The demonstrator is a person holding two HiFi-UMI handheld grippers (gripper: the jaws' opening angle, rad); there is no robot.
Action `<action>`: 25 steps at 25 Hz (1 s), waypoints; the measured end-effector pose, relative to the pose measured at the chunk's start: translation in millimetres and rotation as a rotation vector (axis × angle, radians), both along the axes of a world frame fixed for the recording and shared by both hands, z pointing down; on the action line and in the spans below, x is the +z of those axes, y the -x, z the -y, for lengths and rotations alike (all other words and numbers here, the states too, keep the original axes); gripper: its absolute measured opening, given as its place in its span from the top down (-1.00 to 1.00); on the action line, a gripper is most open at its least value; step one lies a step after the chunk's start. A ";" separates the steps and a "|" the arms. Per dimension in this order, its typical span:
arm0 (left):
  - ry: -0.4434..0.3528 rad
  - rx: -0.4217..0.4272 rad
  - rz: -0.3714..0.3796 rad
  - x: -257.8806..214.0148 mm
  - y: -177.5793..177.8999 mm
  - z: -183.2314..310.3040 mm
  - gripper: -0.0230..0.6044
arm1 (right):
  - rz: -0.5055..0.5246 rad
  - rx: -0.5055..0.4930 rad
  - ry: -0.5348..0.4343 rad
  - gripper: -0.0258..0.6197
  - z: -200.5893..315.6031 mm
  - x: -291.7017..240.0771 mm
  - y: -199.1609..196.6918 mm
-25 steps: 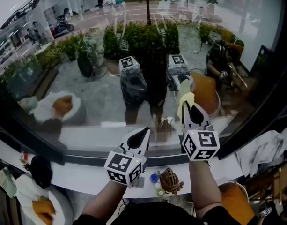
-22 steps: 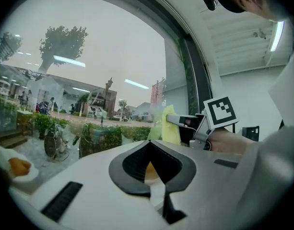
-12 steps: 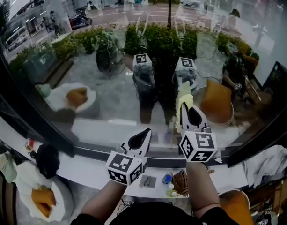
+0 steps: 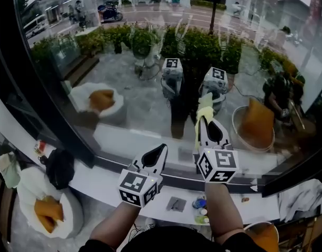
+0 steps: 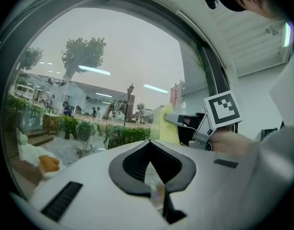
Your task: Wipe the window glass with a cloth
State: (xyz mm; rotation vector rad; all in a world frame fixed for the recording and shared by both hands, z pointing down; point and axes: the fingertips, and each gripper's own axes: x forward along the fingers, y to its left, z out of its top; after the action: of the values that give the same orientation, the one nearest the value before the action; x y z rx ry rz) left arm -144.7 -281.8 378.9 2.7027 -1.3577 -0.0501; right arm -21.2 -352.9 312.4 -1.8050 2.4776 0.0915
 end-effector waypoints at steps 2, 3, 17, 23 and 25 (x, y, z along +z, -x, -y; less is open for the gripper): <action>-0.005 -0.024 -0.005 0.9 27.4 2.5 0.90 | -0.002 -0.025 0.004 0.76 5.8 2.3 32.8; -0.003 -0.034 -0.006 2.0 42.0 2.8 0.90 | -0.003 -0.032 0.004 0.76 8.3 2.9 48.8; 0.016 -0.176 0.047 16.0 162.1 -2.0 0.90 | 0.000 -0.157 0.036 0.76 31.1 23.3 184.9; 0.012 -0.166 0.042 19.6 165.1 4.6 0.90 | -0.032 -0.176 0.041 0.76 33.2 30.2 198.3; 0.009 -0.159 0.035 16.6 163.4 7.9 0.90 | -0.039 -0.178 0.040 0.76 33.1 29.2 198.9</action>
State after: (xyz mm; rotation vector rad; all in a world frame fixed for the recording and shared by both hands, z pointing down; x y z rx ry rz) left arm -308.1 -289.6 395.5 2.5944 -1.5763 -0.0103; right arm -220.1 -386.0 341.7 -1.6019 2.6731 0.0672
